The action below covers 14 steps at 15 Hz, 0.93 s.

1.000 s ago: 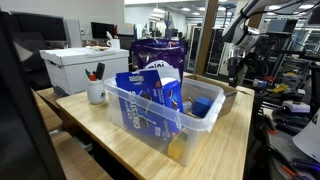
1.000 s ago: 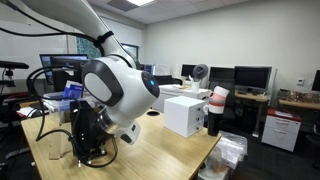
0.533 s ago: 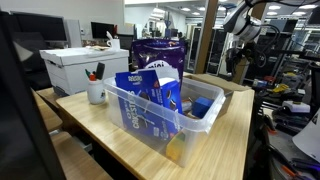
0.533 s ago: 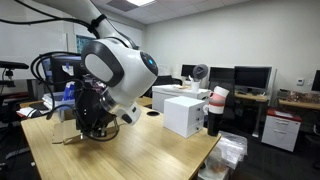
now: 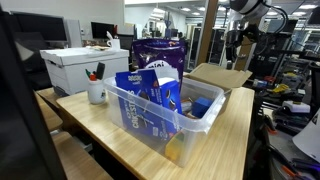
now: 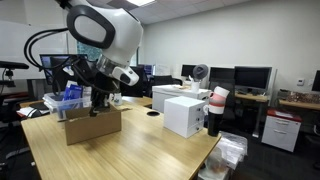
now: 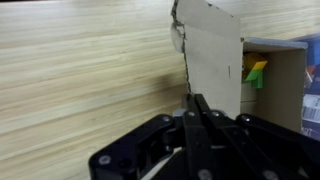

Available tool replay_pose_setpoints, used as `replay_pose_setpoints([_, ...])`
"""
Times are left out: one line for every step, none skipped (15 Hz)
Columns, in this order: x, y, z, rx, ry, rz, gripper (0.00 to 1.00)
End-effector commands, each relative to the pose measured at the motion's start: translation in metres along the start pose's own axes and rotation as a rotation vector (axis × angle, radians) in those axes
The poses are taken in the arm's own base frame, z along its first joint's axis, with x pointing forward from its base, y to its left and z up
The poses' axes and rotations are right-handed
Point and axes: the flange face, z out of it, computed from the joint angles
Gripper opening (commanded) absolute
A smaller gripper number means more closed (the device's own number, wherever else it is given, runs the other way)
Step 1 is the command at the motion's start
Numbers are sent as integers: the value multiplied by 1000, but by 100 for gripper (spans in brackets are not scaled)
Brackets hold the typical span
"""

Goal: Close the cardboard box and position it nicely on the table top

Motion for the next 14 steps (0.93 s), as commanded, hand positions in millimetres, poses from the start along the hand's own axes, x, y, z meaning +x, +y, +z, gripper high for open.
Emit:
replay_pose_setpoints([-10, -23, -14, -170, 63, 24, 4])
replay_pose_setpoints([-11, -29, -19, -233, 78, 25, 4])
replay_pose_setpoints([-11, -36, -26, -307, 97, 25, 4])
replay_pose_setpoints([-12, -38, -29, -348, 107, 25, 4])
replay_pose_setpoints([-12, -40, -33, -394, 119, 28, 5])
replay_pose_setpoints([-13, -41, -36, -438, 130, 31, 4])
replay_pose_setpoints([-13, -42, -39, -483, 141, 35, 4])
replay_pose_setpoints([-13, -42, -42, -536, 154, 38, 4])
replay_pose_setpoints([-14, -43, -45, -595, 165, 40, 4])
replay_pose_setpoints([-15, -43, -46, -637, 168, 41, 4])
replay_pose_setpoints([-16, -42, -48, -685, 176, 41, 4])
replay_pose_setpoints([-17, -42, -49, -762, 183, 43, 4])
replay_pose_setpoints([-18, -41, -51, -818, 180, 39, 4])
replay_pose_setpoints([-19, -40, -52, -884, 178, 34, 5])
